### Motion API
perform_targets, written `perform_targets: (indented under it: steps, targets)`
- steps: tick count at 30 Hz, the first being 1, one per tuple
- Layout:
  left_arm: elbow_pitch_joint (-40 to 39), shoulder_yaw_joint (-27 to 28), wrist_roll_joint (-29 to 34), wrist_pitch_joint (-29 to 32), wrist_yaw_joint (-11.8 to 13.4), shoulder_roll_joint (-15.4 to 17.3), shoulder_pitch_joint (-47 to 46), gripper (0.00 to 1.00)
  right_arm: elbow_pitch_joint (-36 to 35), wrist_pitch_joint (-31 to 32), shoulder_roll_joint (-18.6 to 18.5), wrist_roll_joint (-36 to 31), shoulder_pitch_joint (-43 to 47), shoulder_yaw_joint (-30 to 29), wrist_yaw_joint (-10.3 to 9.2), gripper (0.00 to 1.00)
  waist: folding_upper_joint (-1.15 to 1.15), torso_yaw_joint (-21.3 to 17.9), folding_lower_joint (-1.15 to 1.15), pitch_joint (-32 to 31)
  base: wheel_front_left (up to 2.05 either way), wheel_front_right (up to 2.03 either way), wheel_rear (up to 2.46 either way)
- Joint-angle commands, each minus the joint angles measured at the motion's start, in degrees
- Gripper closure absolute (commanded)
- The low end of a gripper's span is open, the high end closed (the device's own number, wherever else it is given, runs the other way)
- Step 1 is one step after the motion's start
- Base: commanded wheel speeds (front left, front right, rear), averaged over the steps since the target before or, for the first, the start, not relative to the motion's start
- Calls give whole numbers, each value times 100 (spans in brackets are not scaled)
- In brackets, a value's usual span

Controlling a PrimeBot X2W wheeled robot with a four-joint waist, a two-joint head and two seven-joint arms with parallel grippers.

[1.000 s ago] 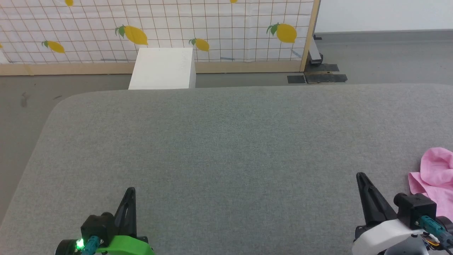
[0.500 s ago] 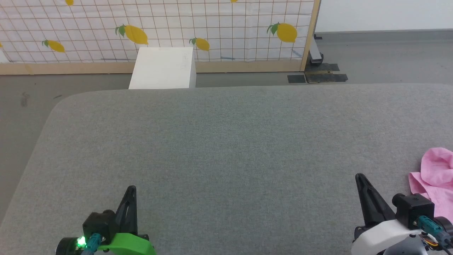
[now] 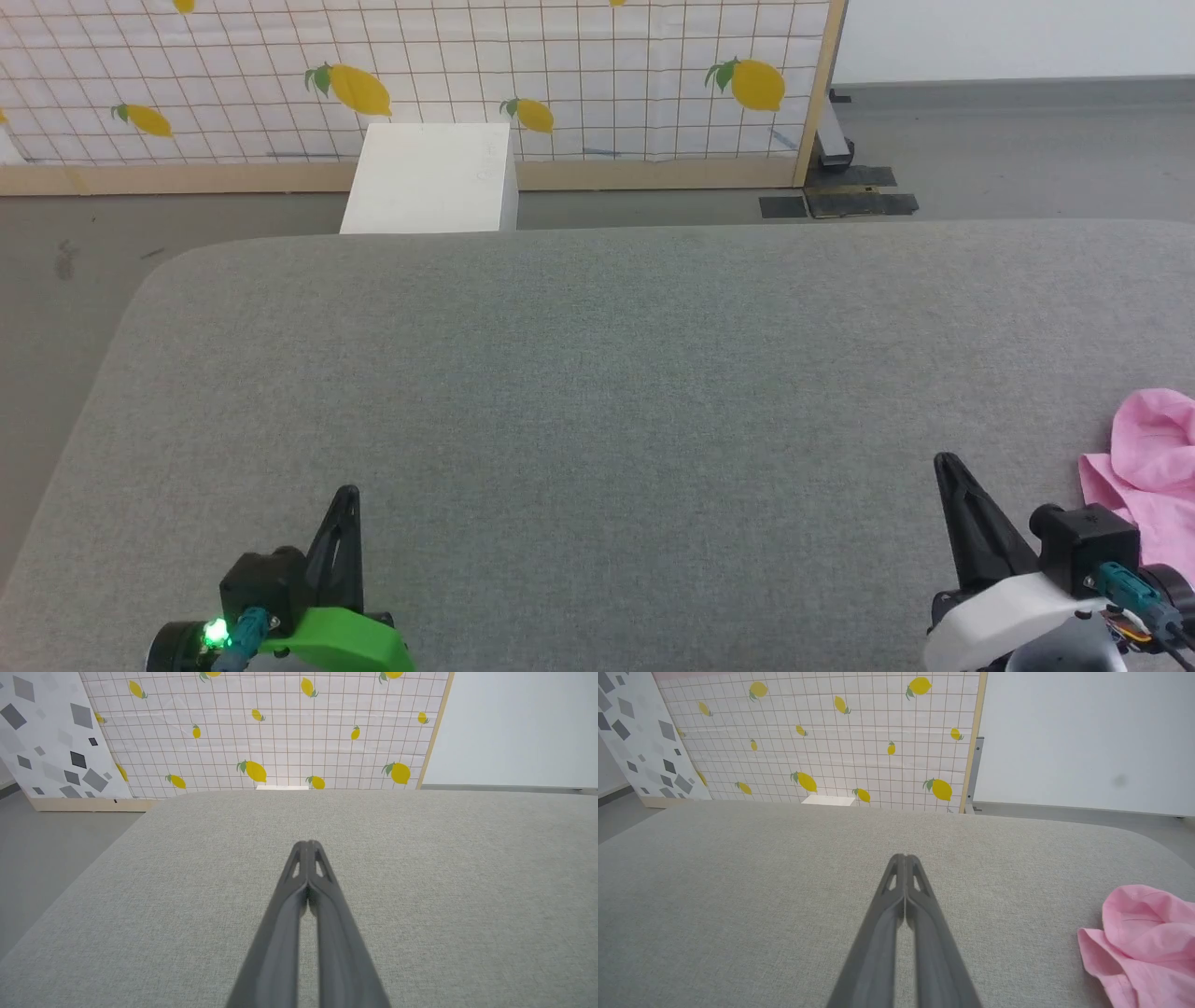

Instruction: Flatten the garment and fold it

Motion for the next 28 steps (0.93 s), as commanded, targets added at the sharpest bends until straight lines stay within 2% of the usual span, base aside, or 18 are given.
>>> perform_targets:
  steps: [1,28]
  targets:
    - [-43,43,123,45,-51,-51,-103,100,27,-40,6,-39,-129,10,-2,100,11,1,0,1,0,0,0]
    - [-194,374,591,405,-220,-348,-200,100,163,-77,11,-154,-317,44,-5,100,20,15,0,20,0,0,0]
